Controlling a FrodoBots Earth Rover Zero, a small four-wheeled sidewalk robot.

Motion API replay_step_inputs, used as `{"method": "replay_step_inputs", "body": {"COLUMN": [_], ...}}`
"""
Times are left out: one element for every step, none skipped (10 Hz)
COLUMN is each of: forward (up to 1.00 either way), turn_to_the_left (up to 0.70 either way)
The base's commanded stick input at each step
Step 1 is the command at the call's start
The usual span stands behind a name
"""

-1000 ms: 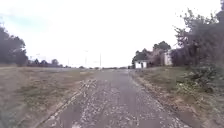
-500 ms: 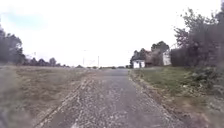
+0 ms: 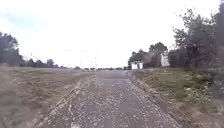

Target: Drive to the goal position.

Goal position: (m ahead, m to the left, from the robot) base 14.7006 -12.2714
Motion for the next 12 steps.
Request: {"method": "replay_step_inputs", "body": {"forward": [0.60, 0.60, 0.60, 0.60, 0.60, 0.60, 0.60, 0.60, 0.60, 0.60, 0.60, 0.60], "turn_to_the_left": [-0.08, 0.01, 0.01, -0.03, -0.14, -0.08, -0.03, 0.01, 0.01, 0.01, 0.01, 0.01]}}
